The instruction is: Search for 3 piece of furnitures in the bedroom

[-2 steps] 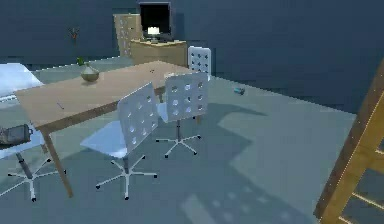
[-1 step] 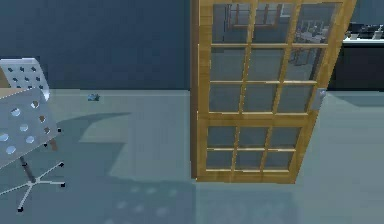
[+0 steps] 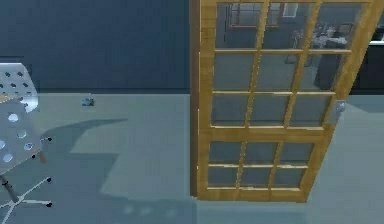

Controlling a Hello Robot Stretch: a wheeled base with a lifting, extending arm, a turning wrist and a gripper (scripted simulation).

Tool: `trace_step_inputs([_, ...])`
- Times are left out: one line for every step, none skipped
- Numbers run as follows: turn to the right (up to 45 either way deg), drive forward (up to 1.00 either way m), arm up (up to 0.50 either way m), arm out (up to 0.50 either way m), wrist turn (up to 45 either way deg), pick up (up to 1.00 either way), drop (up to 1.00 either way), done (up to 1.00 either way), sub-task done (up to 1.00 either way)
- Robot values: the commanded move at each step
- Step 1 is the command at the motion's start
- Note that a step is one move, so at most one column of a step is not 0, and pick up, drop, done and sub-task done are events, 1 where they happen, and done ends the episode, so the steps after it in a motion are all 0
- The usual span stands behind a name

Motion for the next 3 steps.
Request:
trace_step_inputs([-45.0, 0.00, 0.00, 0.00, 0.0, 0.00, 0.00, 0.00, 0.00])
trace_step_inputs([-42.0, 0.00, 0.00, 0.00, 0.0, 0.00, 0.00, 0.00, 0.00])
trace_step_inputs([0.0, 0.30, 0.00, 0.00, 0.0, 0.00, 0.00, 0.00, 0.00])
